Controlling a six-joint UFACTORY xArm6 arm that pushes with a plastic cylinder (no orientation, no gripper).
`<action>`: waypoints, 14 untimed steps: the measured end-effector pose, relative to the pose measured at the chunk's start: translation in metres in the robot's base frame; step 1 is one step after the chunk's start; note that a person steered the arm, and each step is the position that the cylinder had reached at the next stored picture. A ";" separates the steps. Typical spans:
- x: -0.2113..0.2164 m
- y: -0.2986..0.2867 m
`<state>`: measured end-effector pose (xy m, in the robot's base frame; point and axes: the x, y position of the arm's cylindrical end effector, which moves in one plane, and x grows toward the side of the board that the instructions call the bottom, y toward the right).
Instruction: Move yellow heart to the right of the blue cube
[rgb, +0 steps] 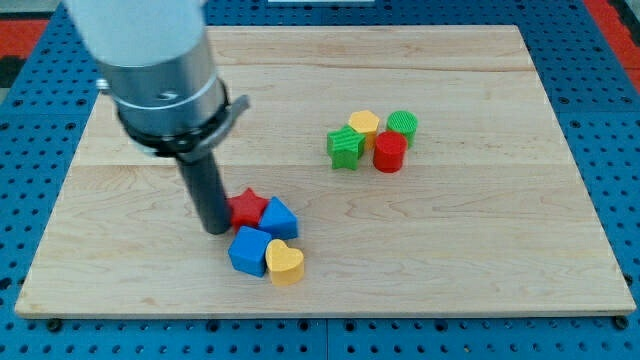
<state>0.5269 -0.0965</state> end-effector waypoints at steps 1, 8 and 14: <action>0.000 0.024; 0.085 0.057; 0.081 0.140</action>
<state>0.6076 0.0433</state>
